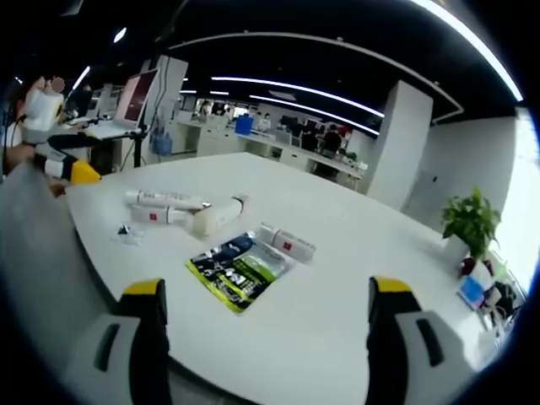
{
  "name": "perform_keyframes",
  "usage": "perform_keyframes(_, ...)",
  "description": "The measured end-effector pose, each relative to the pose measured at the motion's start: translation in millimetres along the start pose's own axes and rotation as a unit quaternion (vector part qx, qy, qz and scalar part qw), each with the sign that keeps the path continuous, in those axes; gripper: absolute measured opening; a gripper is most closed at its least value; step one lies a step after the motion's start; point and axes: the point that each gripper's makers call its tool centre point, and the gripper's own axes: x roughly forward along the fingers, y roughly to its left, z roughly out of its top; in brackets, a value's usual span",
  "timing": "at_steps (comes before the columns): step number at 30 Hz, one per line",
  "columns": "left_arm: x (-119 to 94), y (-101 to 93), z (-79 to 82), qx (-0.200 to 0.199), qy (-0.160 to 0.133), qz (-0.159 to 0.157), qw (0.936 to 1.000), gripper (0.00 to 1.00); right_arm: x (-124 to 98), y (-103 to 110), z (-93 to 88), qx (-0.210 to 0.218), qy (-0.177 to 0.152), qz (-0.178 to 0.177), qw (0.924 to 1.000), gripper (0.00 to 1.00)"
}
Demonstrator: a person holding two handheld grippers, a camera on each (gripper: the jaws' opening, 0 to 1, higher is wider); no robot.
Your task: Arrange the skincare products in the storage area until every visible bottle or jar stands upright without overlapping.
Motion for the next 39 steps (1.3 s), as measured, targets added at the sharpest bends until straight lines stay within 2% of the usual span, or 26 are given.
perform_keyframes(8, 0, -0.2, 1.2, -0.001, -0.002, 0.001, 1.0000, 0.97, -1, -1, 1.4, 0.011, 0.001, 0.005, 0.9999, 1.00)
perform_keyframes(13, 0, 0.2, 0.3, 0.004, 0.000, 0.001, 1.0000, 0.97, -2, 0, 0.9, 0.030, 0.011, 0.022, 0.9992, 1.00)
perform_keyframes(17, 0, 0.3, 0.6, 0.003, -0.002, 0.001, 1.0000, 0.97, 1, -4, -0.3, 0.021, 0.021, 0.030, 0.9991, 1.00)
perform_keyframes(23, 0, 0.6, 0.1, 0.003, -0.001, 0.001, 1.0000, 0.97, 11, -10, 17.3, 0.038, 0.016, 0.064, 0.9971, 1.00)
perform_keyframes(30, -1, 1.4, 0.7, 0.003, -0.004, 0.002, 1.0000, 0.97, 26, -6, 25.6, 0.021, 0.042, 0.106, 0.9932, 1.00)
perform_keyframes(39, -1, 0.8, 0.2, 0.003, -0.003, 0.001, 1.0000, 0.97, 48, 6, 38.2, 0.010, 0.071, 0.160, 0.9844, 1.00)
